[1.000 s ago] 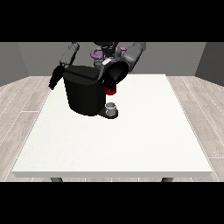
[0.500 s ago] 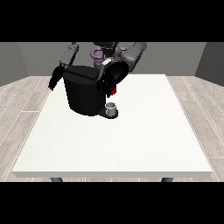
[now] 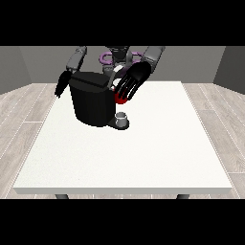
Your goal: Insert the coffee pod into the coffee machine and close the lid
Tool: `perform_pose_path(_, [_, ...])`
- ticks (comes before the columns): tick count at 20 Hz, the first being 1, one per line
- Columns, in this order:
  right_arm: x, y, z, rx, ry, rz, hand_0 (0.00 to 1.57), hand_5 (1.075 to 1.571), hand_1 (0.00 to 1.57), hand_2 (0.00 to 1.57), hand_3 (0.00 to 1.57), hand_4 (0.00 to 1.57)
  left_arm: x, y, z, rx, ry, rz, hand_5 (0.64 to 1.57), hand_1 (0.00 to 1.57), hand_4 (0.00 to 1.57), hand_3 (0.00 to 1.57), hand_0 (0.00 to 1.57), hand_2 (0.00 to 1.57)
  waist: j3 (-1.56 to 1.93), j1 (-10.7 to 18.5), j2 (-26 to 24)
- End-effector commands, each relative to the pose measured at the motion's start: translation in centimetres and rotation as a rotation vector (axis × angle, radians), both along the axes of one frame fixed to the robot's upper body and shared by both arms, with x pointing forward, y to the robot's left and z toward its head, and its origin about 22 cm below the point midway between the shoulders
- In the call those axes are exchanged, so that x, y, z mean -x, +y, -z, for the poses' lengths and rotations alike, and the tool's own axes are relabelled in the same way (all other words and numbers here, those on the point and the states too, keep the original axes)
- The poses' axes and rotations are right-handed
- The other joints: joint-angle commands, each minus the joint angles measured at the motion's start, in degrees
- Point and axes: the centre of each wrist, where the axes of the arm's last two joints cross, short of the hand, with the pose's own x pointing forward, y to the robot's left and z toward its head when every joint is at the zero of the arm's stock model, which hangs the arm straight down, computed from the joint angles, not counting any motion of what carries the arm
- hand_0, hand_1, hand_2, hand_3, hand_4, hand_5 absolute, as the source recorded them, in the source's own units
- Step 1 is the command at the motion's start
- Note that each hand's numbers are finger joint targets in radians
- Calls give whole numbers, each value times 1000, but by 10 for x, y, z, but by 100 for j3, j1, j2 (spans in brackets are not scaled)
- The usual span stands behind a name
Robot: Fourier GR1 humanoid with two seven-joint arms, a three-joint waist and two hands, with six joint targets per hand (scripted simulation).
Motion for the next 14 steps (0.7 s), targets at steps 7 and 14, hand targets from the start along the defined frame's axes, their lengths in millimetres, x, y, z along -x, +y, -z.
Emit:
perform_pose_path(7, [44, -25, 78, -19, 191, 76, 0, 1571, 0, 0, 0, 0, 3, -11, 107, 74, 251, 46, 1571, 0, 0, 0, 0, 177, -10, 758, -1392])
perform_pose_path(14, [73, -53, 105, -46, 286, 141, 0, 1571, 0, 0, 0, 0, 31, -36, 232, 822, 451, 125, 1571, 0, 467, 0, 0, 0, -28, 1500, -2444])
